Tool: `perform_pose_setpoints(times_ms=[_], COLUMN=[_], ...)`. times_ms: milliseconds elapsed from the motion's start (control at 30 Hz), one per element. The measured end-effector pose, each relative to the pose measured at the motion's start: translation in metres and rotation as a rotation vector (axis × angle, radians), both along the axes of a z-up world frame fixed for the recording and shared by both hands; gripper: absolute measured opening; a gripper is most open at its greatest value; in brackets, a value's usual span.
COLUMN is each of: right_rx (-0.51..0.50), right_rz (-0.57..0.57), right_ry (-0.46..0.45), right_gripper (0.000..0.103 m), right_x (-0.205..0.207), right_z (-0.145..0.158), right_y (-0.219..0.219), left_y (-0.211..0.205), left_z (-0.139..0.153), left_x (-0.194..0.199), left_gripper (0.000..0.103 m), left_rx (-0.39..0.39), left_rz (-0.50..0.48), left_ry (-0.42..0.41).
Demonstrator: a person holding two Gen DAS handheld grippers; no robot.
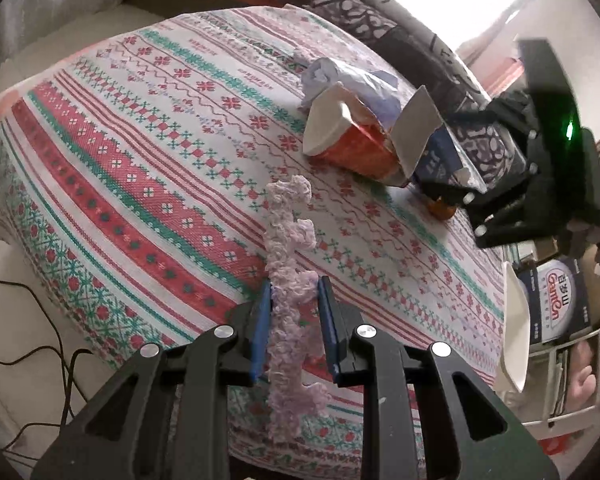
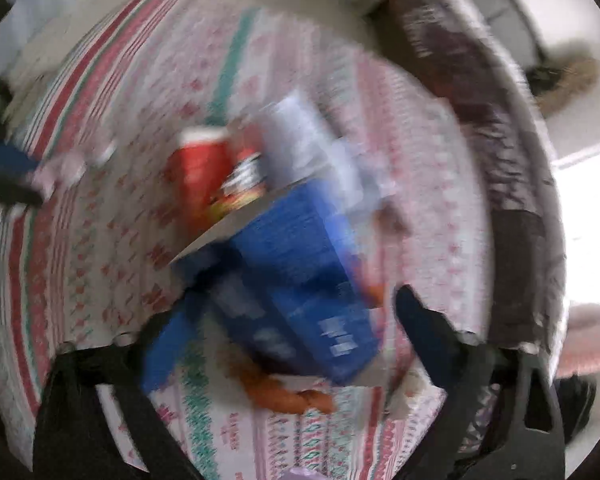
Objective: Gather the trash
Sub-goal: 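Grasp the blue-white carton with the right tool while the left tool holds the strip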
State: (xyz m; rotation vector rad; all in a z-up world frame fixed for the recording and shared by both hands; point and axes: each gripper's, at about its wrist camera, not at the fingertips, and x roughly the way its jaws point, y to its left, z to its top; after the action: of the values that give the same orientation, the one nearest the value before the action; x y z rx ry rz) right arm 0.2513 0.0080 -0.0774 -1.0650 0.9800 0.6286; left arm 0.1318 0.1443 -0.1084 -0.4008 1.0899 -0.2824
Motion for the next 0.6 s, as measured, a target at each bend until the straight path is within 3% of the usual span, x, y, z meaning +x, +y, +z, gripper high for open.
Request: perform_pose_setpoints(times_ms=[33, 100, 133, 167, 233, 433, 500, 533, 567, 600], right_rx=[0.008, 0.071, 0.128, 0.175, 0.243, 0.169, 0.191, 0.217, 0.268, 0.378], right_rz=[-0.004, -0.063, -0.099, -0.136, -0.209, -0.179, -0.239, -0.286, -0.353, -0.481], right_ry=[-0.004, 0.009, 0.054, 0.113, 0.13, 0.176, 0.159, 0.14, 0.118, 0.106], right_gripper=[0.081, 0.068, 0.042, 0.003, 0.0, 0.002, 0.027, 0.05, 0.064, 0.068], right_x=[-0.002, -0.003, -0.001, 0.002, 0.001, -0.029, -0.03, -0.029, -0.027, -0.023], right_z=[0.001, 0.009, 0.017, 0.022, 0.03, 0.007, 0.008, 0.01, 0.013, 0.019], right_y=[0.001, -0.001, -0.004, -0.009, -0.014, -0.009, -0.014, -0.016, -0.022, -0.034], left_y=[0.001, 0.003, 0.004, 0.004, 0.003, -0.002, -0.002, 0.0, 0.0, 0.002], left_z=[0.001, 0.002, 0.002, 0.002, 0.004, 0.013, 0.015, 0.016, 0.016, 0.016], left_x=[0.001, 0.002, 0.003, 0.004, 0.003, -0.006, -0.009, -0.011, -0.01, -0.011], left_gripper=[0.024, 0.024, 0.024, 0.024, 0.024, 0.024, 0.024, 0.024, 0.024, 0.024], left_rx=[-0.002, -0.009, -0.01, -0.011, -0.009, -0.002, 0.003, 0.002, -0.002, -0.01], left_rz=[0.003, 0.011, 0.013, 0.017, 0.023, 0.016, 0.015, 0.017, 0.02, 0.026], left_ry=[-0.003, -0.008, -0.009, -0.011, -0.016, -0.041, -0.049, -0.05, -0.05, -0.047])
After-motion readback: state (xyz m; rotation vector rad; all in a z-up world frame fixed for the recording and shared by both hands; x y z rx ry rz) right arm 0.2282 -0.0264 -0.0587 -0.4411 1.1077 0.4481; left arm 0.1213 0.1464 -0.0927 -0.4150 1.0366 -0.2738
